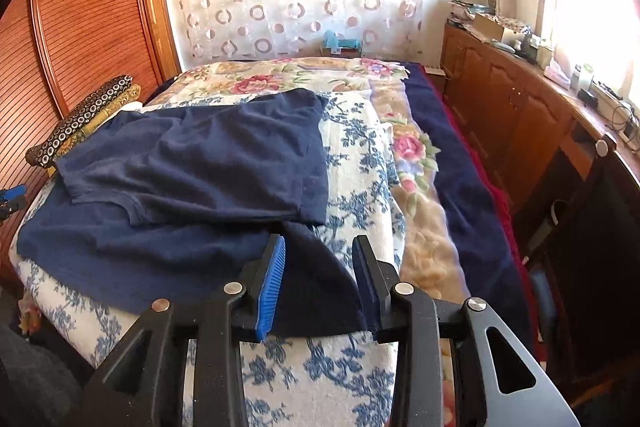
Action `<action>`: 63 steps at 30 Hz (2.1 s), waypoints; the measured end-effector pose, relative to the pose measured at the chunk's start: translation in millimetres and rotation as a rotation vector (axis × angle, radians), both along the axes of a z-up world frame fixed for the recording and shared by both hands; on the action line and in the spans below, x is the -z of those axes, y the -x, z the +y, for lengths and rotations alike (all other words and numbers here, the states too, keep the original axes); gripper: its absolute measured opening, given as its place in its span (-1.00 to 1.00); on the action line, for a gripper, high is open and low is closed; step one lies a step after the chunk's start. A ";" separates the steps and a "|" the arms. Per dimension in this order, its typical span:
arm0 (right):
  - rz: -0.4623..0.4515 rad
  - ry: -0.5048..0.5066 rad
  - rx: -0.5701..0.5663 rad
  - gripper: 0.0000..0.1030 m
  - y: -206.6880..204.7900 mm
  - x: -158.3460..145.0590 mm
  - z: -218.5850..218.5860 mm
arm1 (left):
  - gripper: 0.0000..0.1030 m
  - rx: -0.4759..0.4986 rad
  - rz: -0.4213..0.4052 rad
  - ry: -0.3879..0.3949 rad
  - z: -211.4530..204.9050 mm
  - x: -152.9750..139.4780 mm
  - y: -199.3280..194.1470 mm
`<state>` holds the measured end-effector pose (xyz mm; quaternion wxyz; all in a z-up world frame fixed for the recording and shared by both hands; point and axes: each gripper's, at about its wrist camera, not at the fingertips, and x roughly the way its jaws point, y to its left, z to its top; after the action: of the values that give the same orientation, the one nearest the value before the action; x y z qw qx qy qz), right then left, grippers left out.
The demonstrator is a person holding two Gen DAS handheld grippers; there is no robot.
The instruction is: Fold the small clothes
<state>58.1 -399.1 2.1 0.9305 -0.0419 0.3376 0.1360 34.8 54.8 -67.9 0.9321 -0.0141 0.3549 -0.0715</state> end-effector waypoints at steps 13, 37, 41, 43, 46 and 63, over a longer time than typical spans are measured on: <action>0.046 -0.020 -0.023 -0.14 -49.2 14.6 22.4 | 0.42 -0.028 0.034 0.010 11.5 2.1 -53.3; 0.080 -0.040 0.016 -0.14 -68.4 20.7 21.0 | -0.37 -0.071 0.113 0.025 23.5 23.4 -100.6; 0.082 -0.036 0.017 -0.14 -73.0 19.7 18.9 | -0.37 -0.082 0.136 0.016 24.4 25.1 -110.4; 0.085 -0.033 0.017 -0.14 -76.7 20.1 18.9 | -0.44 -0.076 0.130 0.006 22.7 25.0 -111.8; 0.099 -0.028 0.017 -0.14 -80.5 22.5 18.8 | -0.73 -0.075 0.113 -0.017 20.5 23.4 -108.4; 0.099 -0.059 -0.099 -0.87 -97.1 8.5 32.5 | -0.84 -0.087 0.056 -0.026 20.2 8.4 -104.2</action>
<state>155.2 -366.6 -6.4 0.9057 -0.0241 0.3765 0.1935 139.0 74.9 -76.3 0.9241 -0.0193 0.3807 -0.0258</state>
